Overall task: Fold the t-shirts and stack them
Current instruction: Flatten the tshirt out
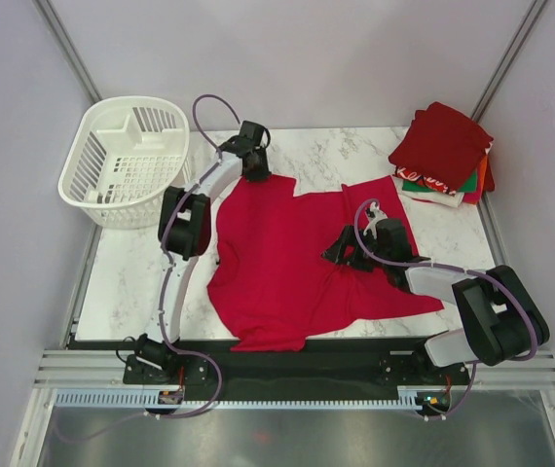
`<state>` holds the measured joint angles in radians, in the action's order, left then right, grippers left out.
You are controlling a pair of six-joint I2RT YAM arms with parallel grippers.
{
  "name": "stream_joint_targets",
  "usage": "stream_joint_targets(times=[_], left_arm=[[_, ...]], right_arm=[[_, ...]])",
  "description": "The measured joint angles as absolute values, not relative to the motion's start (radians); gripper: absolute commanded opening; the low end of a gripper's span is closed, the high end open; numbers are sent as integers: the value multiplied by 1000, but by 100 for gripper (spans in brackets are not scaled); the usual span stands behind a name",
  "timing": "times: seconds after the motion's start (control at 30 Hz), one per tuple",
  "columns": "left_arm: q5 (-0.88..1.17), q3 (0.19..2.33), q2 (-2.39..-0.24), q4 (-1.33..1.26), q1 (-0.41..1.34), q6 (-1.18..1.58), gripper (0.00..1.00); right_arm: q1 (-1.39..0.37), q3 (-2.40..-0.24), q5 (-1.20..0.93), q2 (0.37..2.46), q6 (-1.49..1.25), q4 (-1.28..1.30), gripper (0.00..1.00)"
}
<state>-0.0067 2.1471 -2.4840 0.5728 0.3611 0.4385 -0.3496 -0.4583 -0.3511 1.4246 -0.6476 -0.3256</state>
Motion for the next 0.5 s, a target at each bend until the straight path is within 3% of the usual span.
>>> stream_joint_targets(times=[0.13, 0.3, 0.33, 0.37, 0.43, 0.5], left_arm=[[-53, 2291, -2560, 585, 351, 419, 13], [-104, 2514, -2665, 590, 329, 408, 34], [-106, 2528, -2666, 582, 321, 405, 40], [-106, 2535, -2663, 569, 313, 401, 54], [-102, 2536, -2647, 549, 301, 393, 67], [-93, 2488, -2601, 537, 291, 387, 67]], right_arm=[[-350, -458, -352, 1425, -648, -326, 94], [-350, -458, -355, 1429, -648, -332, 94], [-350, -458, -355, 1430, -648, -334, 94], [-350, -458, -356, 1431, -648, -336, 94], [-350, -459, -359, 1435, -648, -340, 94], [-350, -459, -361, 1435, -646, -340, 93]])
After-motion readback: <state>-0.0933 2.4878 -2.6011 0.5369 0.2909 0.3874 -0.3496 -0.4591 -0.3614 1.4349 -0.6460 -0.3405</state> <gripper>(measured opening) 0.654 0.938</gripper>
